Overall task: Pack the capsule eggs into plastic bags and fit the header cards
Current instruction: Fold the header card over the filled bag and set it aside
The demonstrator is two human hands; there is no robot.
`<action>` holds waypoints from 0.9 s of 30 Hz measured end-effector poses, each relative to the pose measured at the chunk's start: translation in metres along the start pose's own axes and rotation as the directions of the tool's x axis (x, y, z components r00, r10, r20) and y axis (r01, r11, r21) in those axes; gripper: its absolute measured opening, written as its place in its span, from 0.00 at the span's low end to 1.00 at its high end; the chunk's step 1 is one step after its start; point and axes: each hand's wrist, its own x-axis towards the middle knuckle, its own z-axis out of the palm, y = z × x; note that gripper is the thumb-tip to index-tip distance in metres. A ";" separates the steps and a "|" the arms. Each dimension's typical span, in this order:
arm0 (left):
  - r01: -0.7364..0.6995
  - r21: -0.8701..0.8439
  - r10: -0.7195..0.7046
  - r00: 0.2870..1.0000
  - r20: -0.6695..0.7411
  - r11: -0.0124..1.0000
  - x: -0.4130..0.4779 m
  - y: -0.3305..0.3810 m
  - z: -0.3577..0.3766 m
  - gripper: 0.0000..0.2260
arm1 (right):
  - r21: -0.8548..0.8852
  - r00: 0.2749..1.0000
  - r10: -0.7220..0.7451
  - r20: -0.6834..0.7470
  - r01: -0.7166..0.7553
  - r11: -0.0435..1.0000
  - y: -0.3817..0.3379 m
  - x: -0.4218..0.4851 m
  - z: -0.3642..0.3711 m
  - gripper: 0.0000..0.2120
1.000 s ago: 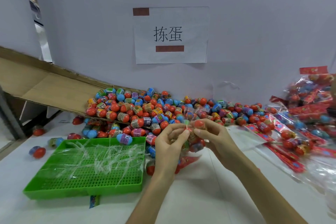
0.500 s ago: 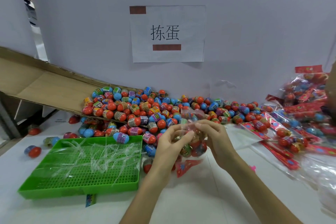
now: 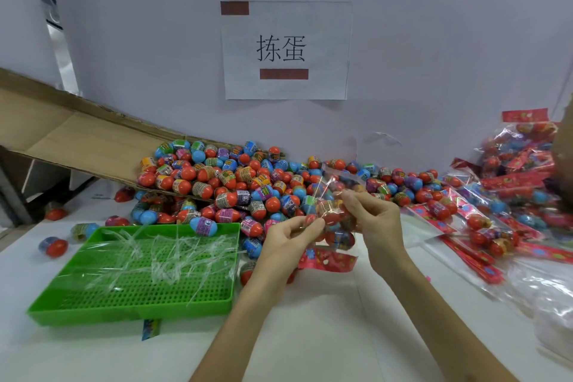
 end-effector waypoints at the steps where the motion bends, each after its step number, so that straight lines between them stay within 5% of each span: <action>1: -0.009 0.030 0.010 1.000 -0.015 1.000 0.001 0.000 0.000 0.10 | -0.013 1.000 -0.024 0.008 0.024 1.000 0.000 0.000 0.000 0.07; 10: -0.007 -0.083 -0.001 0.995 -0.099 0.997 0.003 -0.003 -0.003 0.08 | -0.045 0.962 0.128 0.243 -0.121 0.992 0.002 0.004 0.000 0.14; 27: -0.092 0.036 0.092 0.996 0.010 0.995 -0.006 0.005 0.002 0.09 | -0.062 0.964 0.053 0.261 -0.038 0.997 0.002 0.004 -0.007 0.12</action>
